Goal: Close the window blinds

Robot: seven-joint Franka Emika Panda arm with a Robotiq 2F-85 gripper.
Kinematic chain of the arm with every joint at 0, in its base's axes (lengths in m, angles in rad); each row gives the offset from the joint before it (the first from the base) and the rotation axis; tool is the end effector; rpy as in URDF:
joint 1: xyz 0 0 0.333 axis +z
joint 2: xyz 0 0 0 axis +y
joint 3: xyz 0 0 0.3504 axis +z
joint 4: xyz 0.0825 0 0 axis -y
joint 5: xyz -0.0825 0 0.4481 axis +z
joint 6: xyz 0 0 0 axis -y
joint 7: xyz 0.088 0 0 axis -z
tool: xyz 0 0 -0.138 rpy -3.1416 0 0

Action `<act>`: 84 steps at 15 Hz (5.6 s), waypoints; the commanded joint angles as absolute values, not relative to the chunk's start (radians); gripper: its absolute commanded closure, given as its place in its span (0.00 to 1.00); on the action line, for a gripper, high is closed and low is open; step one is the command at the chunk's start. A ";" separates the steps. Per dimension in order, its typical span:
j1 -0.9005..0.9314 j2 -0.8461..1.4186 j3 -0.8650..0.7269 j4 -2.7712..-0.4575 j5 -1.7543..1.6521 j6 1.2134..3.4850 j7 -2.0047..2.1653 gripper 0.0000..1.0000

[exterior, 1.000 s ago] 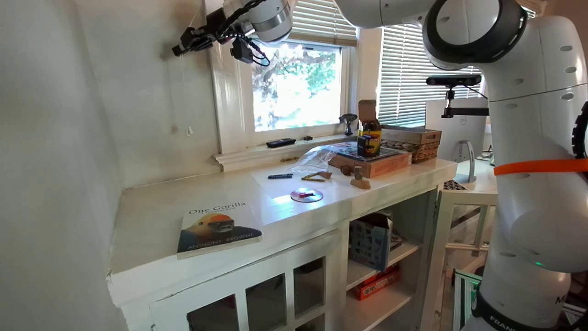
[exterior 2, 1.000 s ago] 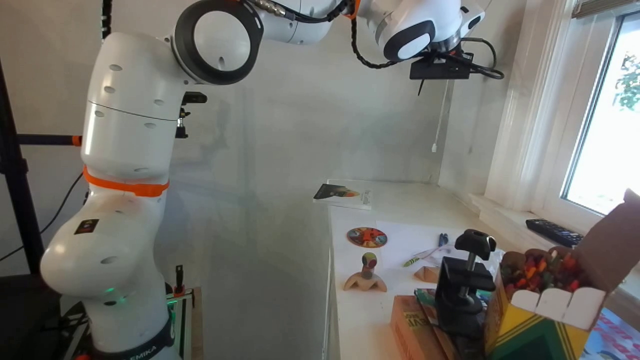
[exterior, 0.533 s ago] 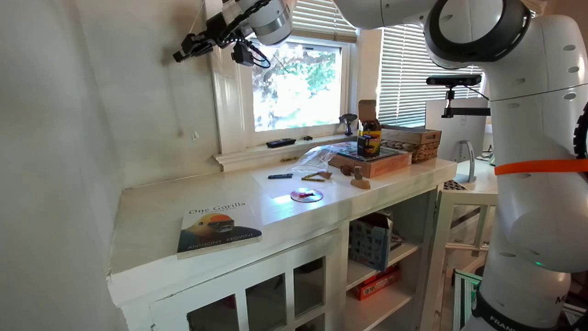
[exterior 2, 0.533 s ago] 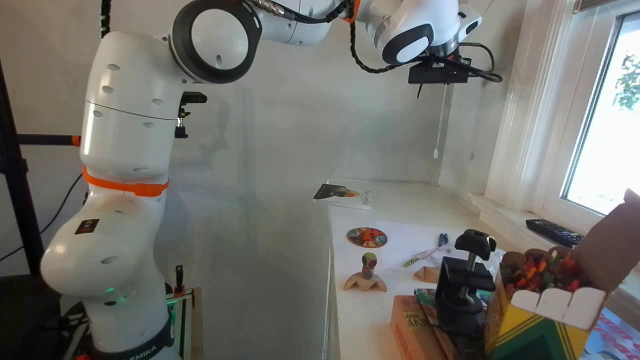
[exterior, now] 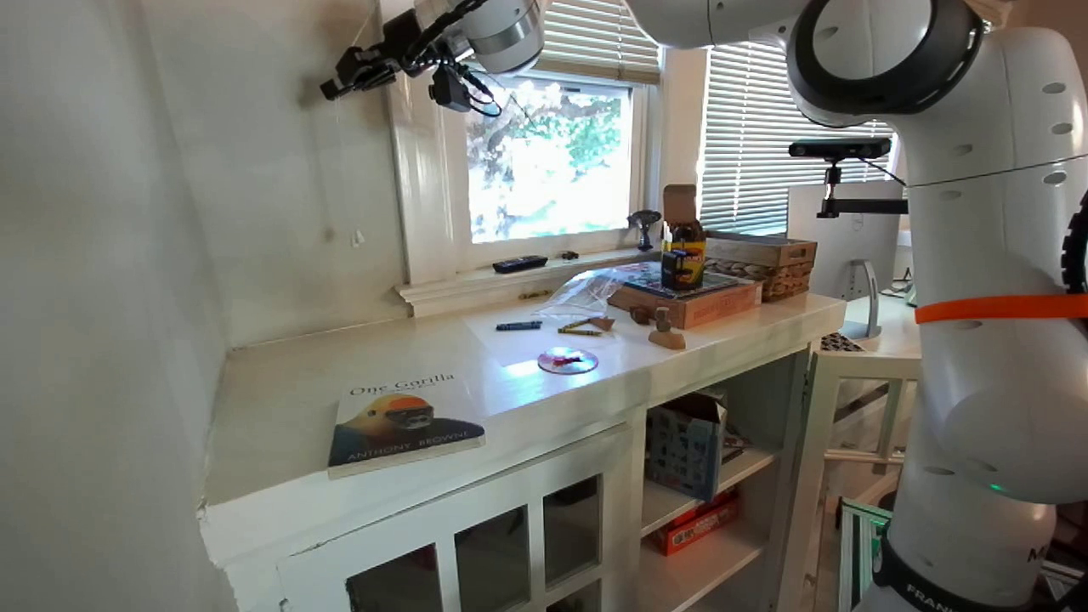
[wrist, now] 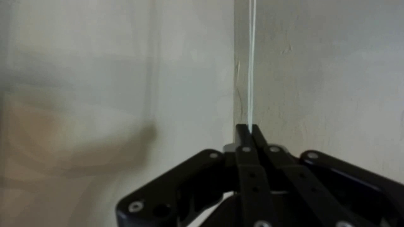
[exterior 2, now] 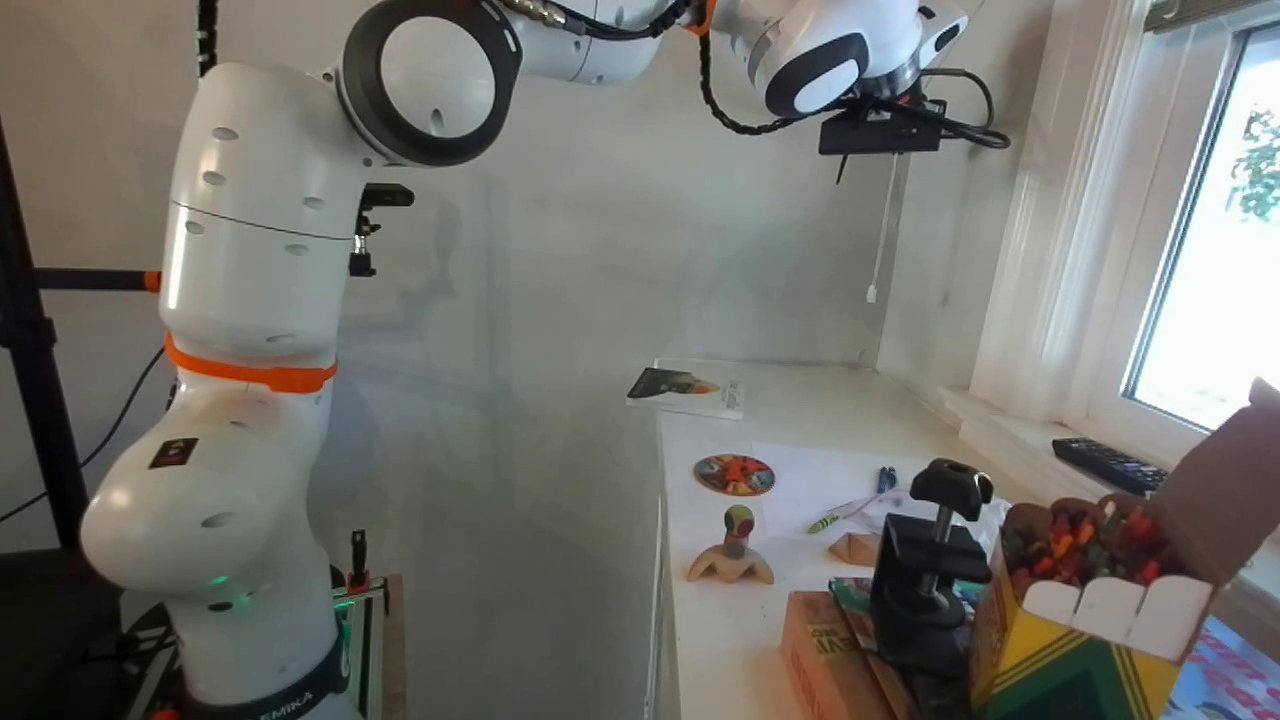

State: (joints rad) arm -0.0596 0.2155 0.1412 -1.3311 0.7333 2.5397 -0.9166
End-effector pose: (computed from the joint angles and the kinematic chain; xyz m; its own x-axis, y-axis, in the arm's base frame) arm 0.7626 0.0510 0.7523 0.3020 0.2507 0.9198 0.5156 -0.8545 0.0636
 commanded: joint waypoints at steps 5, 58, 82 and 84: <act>-0.081 0.219 0.137 -1.288 0.753 2.534 -0.908 1.00; -0.269 0.142 -0.374 -1.484 -0.521 2.548 -0.071 1.00; -0.243 0.143 -0.414 -1.409 -0.546 2.588 -0.045 1.00; -0.233 0.127 -0.413 -1.412 -0.547 2.589 -0.045 1.00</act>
State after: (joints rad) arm -0.2491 0.1606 -0.4149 -1.3879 -0.5201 2.5884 -0.0615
